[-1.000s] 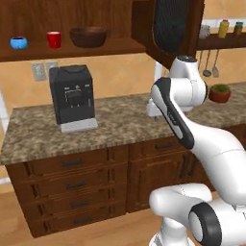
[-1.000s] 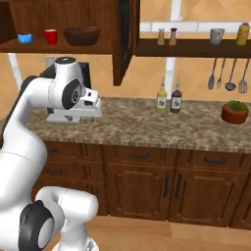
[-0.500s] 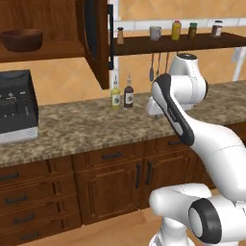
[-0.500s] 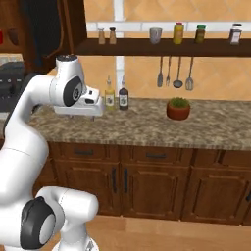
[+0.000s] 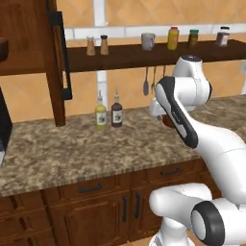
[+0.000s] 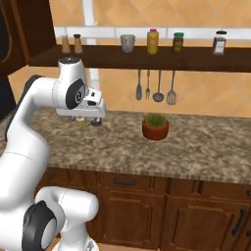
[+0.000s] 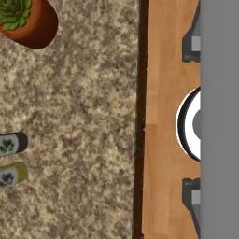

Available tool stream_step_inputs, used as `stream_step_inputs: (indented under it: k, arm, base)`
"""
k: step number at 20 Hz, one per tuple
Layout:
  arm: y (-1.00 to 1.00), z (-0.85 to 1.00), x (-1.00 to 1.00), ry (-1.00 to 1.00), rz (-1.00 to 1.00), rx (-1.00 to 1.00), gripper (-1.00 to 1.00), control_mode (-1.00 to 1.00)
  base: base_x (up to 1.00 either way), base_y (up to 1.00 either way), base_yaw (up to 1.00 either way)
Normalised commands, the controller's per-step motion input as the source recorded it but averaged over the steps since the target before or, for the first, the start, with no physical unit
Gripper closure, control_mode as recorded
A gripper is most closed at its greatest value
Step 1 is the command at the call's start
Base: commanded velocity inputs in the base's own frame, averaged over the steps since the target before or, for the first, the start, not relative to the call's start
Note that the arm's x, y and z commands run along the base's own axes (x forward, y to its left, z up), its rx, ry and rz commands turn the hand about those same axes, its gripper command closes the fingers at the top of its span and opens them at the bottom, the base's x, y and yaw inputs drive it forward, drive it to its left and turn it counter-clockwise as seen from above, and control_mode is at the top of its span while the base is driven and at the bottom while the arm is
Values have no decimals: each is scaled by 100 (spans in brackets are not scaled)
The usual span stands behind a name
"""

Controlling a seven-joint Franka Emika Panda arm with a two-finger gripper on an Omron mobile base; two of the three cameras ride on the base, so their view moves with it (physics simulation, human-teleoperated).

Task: Gather all objects into one cabinet and sort the glasses and bowls to opposite sides.

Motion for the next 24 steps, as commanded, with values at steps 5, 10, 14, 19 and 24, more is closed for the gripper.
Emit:
stream_step_inputs:
  k: [5,10,14,19,24]
  arm:
    - [0,0,0,0,0,0,-100,100]
    - [0,0,0,0,0,0,-100,100]
    - [0,0,0,0,0,0,-100,100]
    - [0,0,0,0,0,0,-100,100]
    - [0,0,0,0,0,0,-100,100]
  base:
    - [100,-49,17]
    - [100,-84,5]
    - [100,-12,0]
    - [79,-18,0]
    - [0,0,0]
